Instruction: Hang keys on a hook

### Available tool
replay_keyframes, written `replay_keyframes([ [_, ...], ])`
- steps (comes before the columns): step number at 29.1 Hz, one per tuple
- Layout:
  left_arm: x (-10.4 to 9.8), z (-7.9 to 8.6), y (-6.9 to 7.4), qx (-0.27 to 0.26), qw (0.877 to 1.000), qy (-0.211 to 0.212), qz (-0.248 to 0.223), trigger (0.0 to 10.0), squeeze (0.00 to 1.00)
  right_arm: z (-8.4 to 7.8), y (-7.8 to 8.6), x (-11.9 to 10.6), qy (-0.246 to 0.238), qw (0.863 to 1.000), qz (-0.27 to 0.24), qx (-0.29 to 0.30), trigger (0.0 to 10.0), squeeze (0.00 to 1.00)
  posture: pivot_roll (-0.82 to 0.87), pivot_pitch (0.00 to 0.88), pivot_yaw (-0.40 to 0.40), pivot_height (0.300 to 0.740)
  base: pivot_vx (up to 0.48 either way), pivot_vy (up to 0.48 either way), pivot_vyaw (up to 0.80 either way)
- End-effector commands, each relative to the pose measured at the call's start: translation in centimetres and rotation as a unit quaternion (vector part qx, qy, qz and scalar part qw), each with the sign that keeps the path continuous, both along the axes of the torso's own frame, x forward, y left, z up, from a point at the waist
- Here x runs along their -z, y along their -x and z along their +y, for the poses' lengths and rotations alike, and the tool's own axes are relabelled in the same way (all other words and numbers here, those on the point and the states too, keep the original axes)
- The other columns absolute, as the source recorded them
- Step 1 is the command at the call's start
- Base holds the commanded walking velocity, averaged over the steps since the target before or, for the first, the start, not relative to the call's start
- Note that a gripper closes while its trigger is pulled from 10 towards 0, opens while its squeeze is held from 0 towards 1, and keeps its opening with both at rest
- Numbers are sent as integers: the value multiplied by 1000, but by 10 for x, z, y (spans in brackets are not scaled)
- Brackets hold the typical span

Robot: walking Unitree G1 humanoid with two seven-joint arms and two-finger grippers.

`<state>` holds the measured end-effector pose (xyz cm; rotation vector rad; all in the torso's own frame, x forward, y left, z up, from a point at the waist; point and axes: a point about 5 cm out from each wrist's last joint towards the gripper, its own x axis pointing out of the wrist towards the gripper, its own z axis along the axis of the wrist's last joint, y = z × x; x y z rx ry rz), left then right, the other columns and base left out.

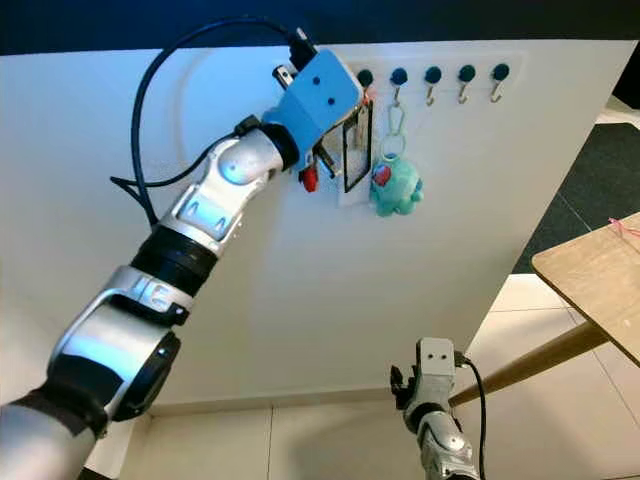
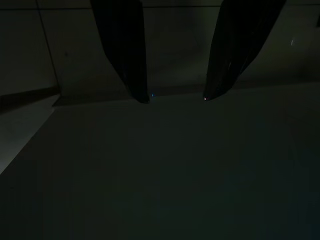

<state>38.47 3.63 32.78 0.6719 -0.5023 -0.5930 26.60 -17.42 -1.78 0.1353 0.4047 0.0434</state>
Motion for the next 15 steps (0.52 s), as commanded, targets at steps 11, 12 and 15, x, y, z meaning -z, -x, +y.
replay_keyframes([
  [11,-3,12,-13,-52,999,5,-1,10000,0,-1,1,1,-3,1000,4,12,10000,0,6,62,47,740,0,0,0],
  [12,-3,12,-13,-52,999,5,-1,10000,0,-1,1,1,-3,1000,4,12,10000,0,6,62,47,740,0,0,0],
  [15,-4,17,-15,-56,998,5,-2,10000,0,-1,1,1,-2,1000,4,12,10000,0,9,63,44,740,0,0,0],
])
